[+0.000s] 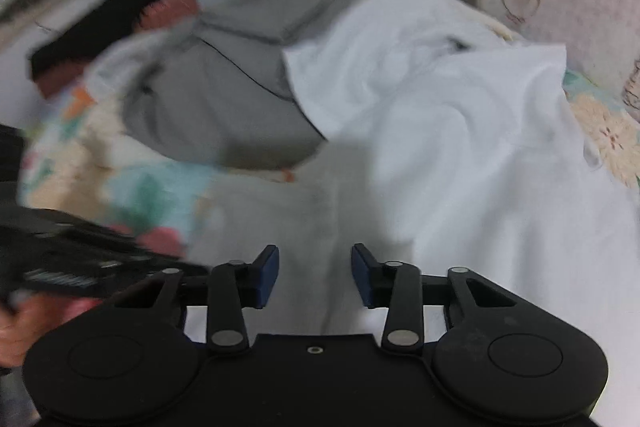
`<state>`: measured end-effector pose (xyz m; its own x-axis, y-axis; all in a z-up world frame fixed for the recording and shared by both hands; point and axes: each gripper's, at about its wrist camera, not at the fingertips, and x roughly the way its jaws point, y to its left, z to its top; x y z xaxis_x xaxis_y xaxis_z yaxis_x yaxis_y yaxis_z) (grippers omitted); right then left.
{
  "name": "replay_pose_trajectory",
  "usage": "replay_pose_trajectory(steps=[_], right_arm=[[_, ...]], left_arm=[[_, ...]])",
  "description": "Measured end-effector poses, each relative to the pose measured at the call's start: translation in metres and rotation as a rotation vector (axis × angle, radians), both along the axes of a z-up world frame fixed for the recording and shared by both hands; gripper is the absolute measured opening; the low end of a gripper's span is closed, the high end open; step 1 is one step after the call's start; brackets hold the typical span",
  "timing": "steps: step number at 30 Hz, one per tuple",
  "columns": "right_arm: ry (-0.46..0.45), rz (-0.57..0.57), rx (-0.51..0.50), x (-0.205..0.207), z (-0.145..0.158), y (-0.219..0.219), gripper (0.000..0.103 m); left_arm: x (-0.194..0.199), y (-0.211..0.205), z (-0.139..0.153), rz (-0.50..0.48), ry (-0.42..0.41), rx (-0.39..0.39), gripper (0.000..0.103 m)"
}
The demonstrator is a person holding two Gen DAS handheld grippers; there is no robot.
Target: Fold clothes
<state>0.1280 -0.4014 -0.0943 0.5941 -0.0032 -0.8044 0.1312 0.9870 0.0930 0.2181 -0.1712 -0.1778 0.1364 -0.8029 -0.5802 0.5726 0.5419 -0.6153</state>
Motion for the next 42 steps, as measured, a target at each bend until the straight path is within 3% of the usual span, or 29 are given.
replay_pose_trajectory(steps=[2,6,9,11,12,14,17,18,20,21,23,25,30,33,35,36,37,38,40,41,42], right_arm=[[-0.023,-0.005,-0.006,-0.003,-0.002,0.001,0.006],[-0.202,-0.037,-0.087,-0.041,0.032,0.015,0.005],[-0.334,-0.112,-0.122,-0.074,0.066,0.014,0.005],[-0.385,-0.176,-0.146,-0.086,0.081,0.004,0.005],[-0.404,-0.213,-0.152,-0.089,0.086,-0.003,0.005],[-0.390,-0.294,-0.177,-0.086,0.086,-0.021,0.005],[-0.215,-0.422,-0.234,-0.064,0.063,-0.053,0.009],[-0.172,-0.458,-0.217,-0.064,0.057,-0.062,0.011],[-0.110,-0.523,-0.141,-0.071,0.047,-0.076,0.021],[-0.116,-0.556,-0.083,-0.081,0.045,-0.080,0.031],[-0.166,-0.588,0.089,-0.113,0.046,-0.080,0.042],[-0.178,-0.561,0.185,-0.143,0.042,-0.066,0.042],[-0.131,-0.414,0.146,-0.234,0.034,-0.008,0.042],[-0.122,-0.368,0.209,-0.285,0.030,0.010,0.046],[-0.115,-0.344,0.261,-0.312,0.029,0.019,0.051],[-0.105,-0.327,0.273,-0.318,0.026,0.023,0.052],[-0.094,-0.310,0.278,-0.323,0.024,0.028,0.052],[-0.081,-0.285,0.287,-0.324,0.019,0.031,0.052],[-0.055,-0.211,0.319,-0.319,0.008,0.035,0.051],[-0.044,-0.175,0.323,-0.316,0.002,0.040,0.049],[-0.033,-0.138,0.327,-0.313,-0.004,0.044,0.031]], left_arm=[[-0.001,0.000,0.004,-0.006,-0.022,-0.001,0.001],[-0.013,-0.001,0.035,-0.011,-0.091,-0.044,0.001],[-0.026,-0.007,0.071,-0.024,-0.193,-0.153,0.001],[-0.028,-0.016,0.083,0.011,-0.244,-0.168,0.003],[-0.026,-0.021,0.083,0.035,-0.246,-0.130,0.004],[-0.020,-0.031,0.082,0.076,-0.246,-0.057,0.009],[-0.013,-0.029,0.062,0.042,-0.165,-0.003,0.030],[-0.012,-0.027,0.055,0.038,-0.140,0.031,0.032],[-0.014,-0.024,0.042,0.021,-0.096,0.112,0.039],[-0.016,-0.023,0.036,0.009,-0.080,0.154,0.048],[-0.023,-0.023,0.028,-0.028,-0.086,0.213,0.049],[-0.029,-0.020,0.026,-0.046,-0.096,0.239,0.051],[-0.035,-0.011,0.027,-0.078,0.000,0.221,0.066],[-0.044,-0.005,0.022,-0.062,0.034,0.196,0.071],[-0.048,-0.007,0.021,-0.051,0.022,0.196,0.069],[-0.051,-0.007,0.021,-0.051,0.008,0.200,0.048],[-0.055,-0.009,0.023,-0.060,-0.020,0.221,0.014],[-0.060,-0.010,0.028,-0.071,-0.060,0.261,0.005],[-0.071,-0.013,0.040,-0.090,-0.142,0.332,0.005],[-0.077,-0.010,0.053,-0.079,-0.180,0.329,0.005],[-0.084,-0.007,0.065,-0.067,-0.218,0.325,0.005]])
